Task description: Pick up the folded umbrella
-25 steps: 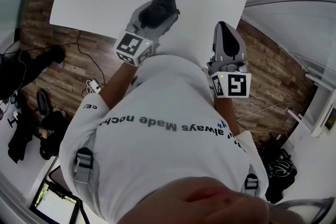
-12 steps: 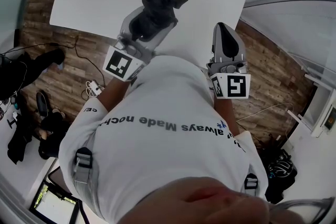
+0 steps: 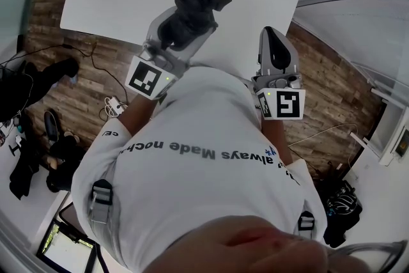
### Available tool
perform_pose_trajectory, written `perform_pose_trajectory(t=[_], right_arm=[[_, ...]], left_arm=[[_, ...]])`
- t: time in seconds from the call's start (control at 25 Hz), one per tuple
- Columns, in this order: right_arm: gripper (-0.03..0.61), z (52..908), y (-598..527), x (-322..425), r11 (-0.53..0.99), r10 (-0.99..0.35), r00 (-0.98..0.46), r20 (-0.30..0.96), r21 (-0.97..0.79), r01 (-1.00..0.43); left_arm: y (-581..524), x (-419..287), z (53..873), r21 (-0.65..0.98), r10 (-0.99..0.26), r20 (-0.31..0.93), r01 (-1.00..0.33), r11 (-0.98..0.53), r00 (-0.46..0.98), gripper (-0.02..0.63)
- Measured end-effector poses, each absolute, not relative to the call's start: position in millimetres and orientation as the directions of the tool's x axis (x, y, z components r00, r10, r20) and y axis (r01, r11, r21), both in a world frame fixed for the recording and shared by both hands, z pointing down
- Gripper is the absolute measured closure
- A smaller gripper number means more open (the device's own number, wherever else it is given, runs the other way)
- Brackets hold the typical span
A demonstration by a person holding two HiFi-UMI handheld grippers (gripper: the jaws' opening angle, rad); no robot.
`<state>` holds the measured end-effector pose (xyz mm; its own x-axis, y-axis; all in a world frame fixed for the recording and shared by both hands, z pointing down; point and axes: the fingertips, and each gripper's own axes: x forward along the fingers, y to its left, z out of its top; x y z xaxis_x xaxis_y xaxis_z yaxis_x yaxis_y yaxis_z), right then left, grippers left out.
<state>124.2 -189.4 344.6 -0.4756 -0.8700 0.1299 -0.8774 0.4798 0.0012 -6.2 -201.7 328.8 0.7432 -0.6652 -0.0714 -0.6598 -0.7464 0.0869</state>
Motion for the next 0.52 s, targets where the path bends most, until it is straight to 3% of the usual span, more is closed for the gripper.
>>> perform_pose_trajectory(t=[0.52], right_arm=[[0.577, 347.8, -182.9, 120.5, 0.483, -0.868, -0.479, 0.133, 0.001, -0.876]], left_arm=[[-194.0, -9.3, 329.6, 0.09, -0.666, -0.066, -0.66, -0.746, 0.743, 0.362]])
